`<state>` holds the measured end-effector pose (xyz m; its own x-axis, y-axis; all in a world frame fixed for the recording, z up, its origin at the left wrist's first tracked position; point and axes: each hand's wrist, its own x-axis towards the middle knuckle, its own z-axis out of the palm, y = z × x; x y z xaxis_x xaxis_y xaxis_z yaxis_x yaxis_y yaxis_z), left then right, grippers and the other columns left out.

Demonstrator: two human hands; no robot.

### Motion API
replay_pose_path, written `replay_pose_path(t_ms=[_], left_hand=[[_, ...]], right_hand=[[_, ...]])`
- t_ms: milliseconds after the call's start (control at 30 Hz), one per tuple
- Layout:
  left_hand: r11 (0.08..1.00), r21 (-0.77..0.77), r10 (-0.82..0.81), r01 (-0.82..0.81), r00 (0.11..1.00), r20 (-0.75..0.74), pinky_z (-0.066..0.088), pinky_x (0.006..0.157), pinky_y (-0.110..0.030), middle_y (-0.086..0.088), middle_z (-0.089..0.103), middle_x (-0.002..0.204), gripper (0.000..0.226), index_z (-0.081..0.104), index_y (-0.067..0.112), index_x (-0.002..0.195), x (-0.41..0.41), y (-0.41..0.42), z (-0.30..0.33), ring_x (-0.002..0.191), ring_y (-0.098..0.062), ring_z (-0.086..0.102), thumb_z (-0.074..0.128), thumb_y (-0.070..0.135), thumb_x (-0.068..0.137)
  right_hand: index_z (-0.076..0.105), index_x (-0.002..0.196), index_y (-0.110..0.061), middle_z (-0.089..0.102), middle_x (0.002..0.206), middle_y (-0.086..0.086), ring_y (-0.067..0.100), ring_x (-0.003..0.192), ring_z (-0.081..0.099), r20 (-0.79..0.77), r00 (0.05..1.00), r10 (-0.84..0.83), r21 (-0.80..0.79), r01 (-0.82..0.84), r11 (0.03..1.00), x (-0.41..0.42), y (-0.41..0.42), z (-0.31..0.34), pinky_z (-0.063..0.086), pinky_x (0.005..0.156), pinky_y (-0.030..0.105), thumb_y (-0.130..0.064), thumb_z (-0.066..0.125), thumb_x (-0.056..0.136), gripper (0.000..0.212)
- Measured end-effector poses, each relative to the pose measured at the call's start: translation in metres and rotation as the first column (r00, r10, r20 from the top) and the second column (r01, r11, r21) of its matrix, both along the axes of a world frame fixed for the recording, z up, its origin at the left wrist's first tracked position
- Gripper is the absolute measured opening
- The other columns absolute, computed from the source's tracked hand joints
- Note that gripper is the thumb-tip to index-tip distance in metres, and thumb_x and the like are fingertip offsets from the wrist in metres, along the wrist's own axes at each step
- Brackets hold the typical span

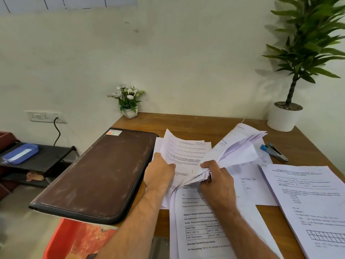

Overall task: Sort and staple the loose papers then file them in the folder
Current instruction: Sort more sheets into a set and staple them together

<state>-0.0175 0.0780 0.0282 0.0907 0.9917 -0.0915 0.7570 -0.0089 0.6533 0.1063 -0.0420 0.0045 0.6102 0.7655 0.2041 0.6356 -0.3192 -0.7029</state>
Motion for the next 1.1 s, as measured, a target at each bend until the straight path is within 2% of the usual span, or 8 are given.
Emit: replay_pose_path(t_ms=[133, 233, 333, 467, 633, 867, 967, 1100], left_hand=[[0.982, 0.103, 0.128, -0.155, 0.964, 0.235, 0.047, 0.067, -0.031, -0.001, 0.065, 0.107, 0.018, 0.054, 0.016, 0.109, -0.016, 0.008, 0.007, 0.085, -0.019, 0.059, 0.061, 0.023, 0.094], [0.986, 0.11, 0.086, -0.126, 0.945, 0.316, 0.044, 0.057, -0.026, 0.001, 0.068, 0.097, 0.016, 0.064, 0.014, 0.1, -0.019, 0.014, 0.017, 0.075, -0.009, 0.059, 0.064, 0.029, 0.094], [0.991, 0.133, -0.025, -0.019, 0.947, 0.32, 0.052, 0.064, -0.029, 0.003, 0.073, 0.088, 0.033, 0.073, 0.017, 0.094, -0.019, 0.013, 0.024, 0.079, -0.014, 0.067, 0.06, 0.047, 0.098], [0.966, 0.252, -0.132, 0.062, 0.953, 0.272, 0.058, 0.076, -0.035, 0.007, 0.074, 0.089, 0.028, 0.073, 0.017, 0.092, -0.022, 0.009, 0.032, 0.083, -0.015, 0.069, 0.054, 0.034, 0.103], [0.941, 0.322, -0.178, 0.105, 0.962, 0.205, 0.045, 0.058, -0.021, 0.007, 0.069, 0.086, 0.016, 0.066, 0.016, 0.086, -0.027, -0.004, 0.055, 0.074, -0.009, 0.062, 0.056, 0.019, 0.098], [0.934, 0.346, -0.219, 0.082, 0.901, 0.376, 0.031, 0.051, -0.03, -0.004, 0.051, 0.065, 0.028, 0.041, 0.011, 0.064, -0.04, -0.021, 0.102, 0.06, -0.013, 0.04, 0.064, 0.014, 0.081], [0.922, 0.351, -0.326, 0.162, 0.816, 0.478, 0.038, 0.053, -0.032, -0.013, 0.06, 0.067, 0.023, 0.052, -0.003, 0.07, -0.044, -0.03, 0.119, 0.06, -0.016, 0.049, 0.068, 0.013, 0.075], [0.857, 0.368, -0.514, 0.359, 0.589, 0.623, 0.052, 0.065, -0.04, -0.023, 0.073, 0.085, 0.027, 0.07, -0.003, 0.086, -0.048, -0.048, 0.146, 0.071, -0.039, 0.069, 0.064, 0.014, 0.067]], right_hand=[[0.05, 0.117, -0.043, 0.062, 0.116, -0.002, 0.02, 0.102, 0.061, -0.006, 1.0, 0.016, 0.023, -0.016, 1.0, 0.001, 0.002, 0.0, 0.059, 0.08, 0.037, -0.018, 0.074, 0.086, 0.046], [0.054, 0.118, -0.039, 0.061, 0.109, -0.001, 0.019, 0.097, 0.06, 0.013, 1.0, 0.011, 0.052, -0.012, 0.999, 0.004, 0.0, -0.002, 0.058, 0.077, 0.037, -0.015, 0.07, 0.086, 0.043], [0.056, 0.119, -0.039, 0.06, 0.105, 0.0, 0.02, 0.095, 0.059, 0.037, 0.999, 0.018, 0.053, -0.02, 0.998, 0.004, -0.002, -0.005, 0.056, 0.076, 0.036, -0.013, 0.064, 0.089, 0.041], [0.054, 0.129, -0.04, 0.063, 0.122, -0.002, 0.019, 0.108, 0.06, 0.073, 0.997, 0.037, 0.106, -0.045, 0.993, 0.0, -0.003, -0.004, 0.057, 0.087, 0.037, -0.019, 0.056, 0.098, 0.037], [0.038, 0.145, -0.045, 0.057, 0.13, -0.012, 0.012, 0.116, 0.054, 0.097, 0.991, 0.096, 0.133, -0.108, 0.985, -0.003, -0.004, 0.006, 0.052, 0.098, 0.037, -0.018, 0.055, 0.099, 0.055], [0.066, 0.098, -0.016, 0.067, 0.098, 0.001, 0.029, 0.097, 0.059, 0.292, 0.955, 0.05, 0.324, -0.148, 0.935, -0.003, 0.016, 0.057, 0.048, 0.084, 0.034, 0.01, 0.058, 0.082, 0.032], [0.056, 0.085, -0.018, 0.059, 0.086, -0.003, 0.028, 0.085, 0.055, 0.331, 0.944, 0.012, 0.431, -0.162, 0.888, -0.008, 0.021, 0.089, 0.043, 0.071, 0.033, 0.008, 0.052, 0.078, 0.028], [0.066, 0.104, -0.01, 0.068, 0.094, 0.005, 0.028, 0.087, 0.059, 0.383, 0.924, -0.016, 0.588, -0.23, 0.776, -0.014, 0.026, 0.134, 0.051, 0.077, 0.044, 0.0, 0.048, 0.076, 0.035]])
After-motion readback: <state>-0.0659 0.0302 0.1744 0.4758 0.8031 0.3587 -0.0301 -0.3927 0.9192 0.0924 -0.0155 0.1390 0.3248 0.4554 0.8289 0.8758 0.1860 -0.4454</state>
